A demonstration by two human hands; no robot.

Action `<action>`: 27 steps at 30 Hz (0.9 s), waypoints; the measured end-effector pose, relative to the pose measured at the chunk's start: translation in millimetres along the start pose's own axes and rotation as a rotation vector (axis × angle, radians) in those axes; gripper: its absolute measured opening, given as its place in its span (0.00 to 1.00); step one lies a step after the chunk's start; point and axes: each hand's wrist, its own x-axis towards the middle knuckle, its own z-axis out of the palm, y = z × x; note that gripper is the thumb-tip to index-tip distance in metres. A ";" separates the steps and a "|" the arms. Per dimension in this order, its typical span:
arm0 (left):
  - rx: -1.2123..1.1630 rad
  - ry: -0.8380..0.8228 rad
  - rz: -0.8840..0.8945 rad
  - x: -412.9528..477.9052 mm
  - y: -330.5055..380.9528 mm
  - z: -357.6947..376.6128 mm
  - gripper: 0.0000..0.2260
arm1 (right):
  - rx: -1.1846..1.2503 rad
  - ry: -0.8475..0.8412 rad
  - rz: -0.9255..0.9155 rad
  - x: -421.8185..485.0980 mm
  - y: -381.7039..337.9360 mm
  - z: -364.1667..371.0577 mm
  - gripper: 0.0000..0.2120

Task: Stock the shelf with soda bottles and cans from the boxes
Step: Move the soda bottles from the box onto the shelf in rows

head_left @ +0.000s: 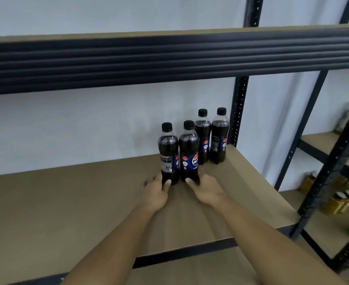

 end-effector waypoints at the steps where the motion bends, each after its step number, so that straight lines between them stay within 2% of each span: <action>1: 0.020 -0.024 0.009 -1.2 -3.3 0.1 0.23 | -0.054 -0.043 0.010 -2.4 -1.2 -1.9 0.31; 4: 0.118 -0.127 0.059 -12.7 -11.7 -5.3 0.27 | -0.204 -0.152 0.064 -17.4 -6.9 -3.2 0.35; 6: 0.202 -0.173 0.126 -24.1 -18.1 -10.3 0.29 | -0.279 -0.165 0.060 -32.2 -9.7 3.5 0.36; 11: 0.282 -0.247 0.249 -52.1 -39.8 -24.5 0.30 | -0.440 -0.157 -0.001 -73.7 -30.8 34.9 0.32; 20: 0.338 -0.330 0.472 -128.1 -86.4 -64.3 0.27 | -0.546 -0.084 -0.010 -170.2 -95.4 92.0 0.27; 27: 0.318 -0.269 0.636 -199.9 -127.5 -89.2 0.27 | -0.460 -0.052 0.053 -254.6 -141.9 120.8 0.27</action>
